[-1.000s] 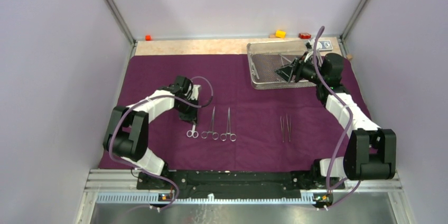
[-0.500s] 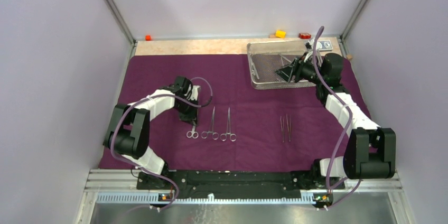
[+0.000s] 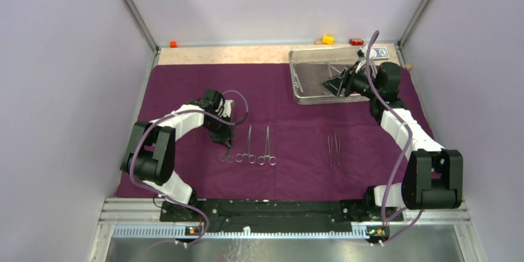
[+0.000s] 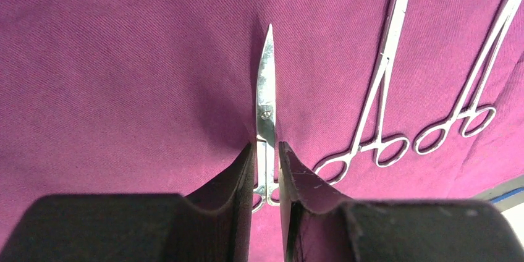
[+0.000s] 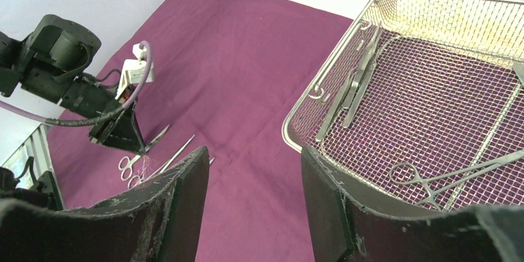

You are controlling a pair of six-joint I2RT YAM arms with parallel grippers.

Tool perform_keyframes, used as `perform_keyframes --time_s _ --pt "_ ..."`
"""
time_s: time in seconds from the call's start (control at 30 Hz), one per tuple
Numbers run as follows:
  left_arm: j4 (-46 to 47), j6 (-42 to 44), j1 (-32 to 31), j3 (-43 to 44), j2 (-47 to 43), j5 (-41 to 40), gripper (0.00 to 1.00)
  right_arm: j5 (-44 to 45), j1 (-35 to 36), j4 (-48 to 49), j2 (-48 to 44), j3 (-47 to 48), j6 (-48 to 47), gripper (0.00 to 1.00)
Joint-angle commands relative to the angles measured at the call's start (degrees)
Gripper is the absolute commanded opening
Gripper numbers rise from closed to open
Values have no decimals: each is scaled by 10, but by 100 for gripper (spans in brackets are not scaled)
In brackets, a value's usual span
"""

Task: Open and lay out the surgical kit
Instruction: Place the medical item in the surgical kit.

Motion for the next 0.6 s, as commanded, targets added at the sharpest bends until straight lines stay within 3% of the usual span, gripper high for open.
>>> perform_keyframes --time_s 0.0,0.27,0.57 --pt "10 -5 0 0 6 6 27 -5 -5 15 2 8 -14 56" --pt "10 -5 0 -1 -9 4 33 -2 -7 14 1 8 -15 56" --pt "12 10 0 2 -104 -1 64 68 -7 -46 3 34 -54 56"
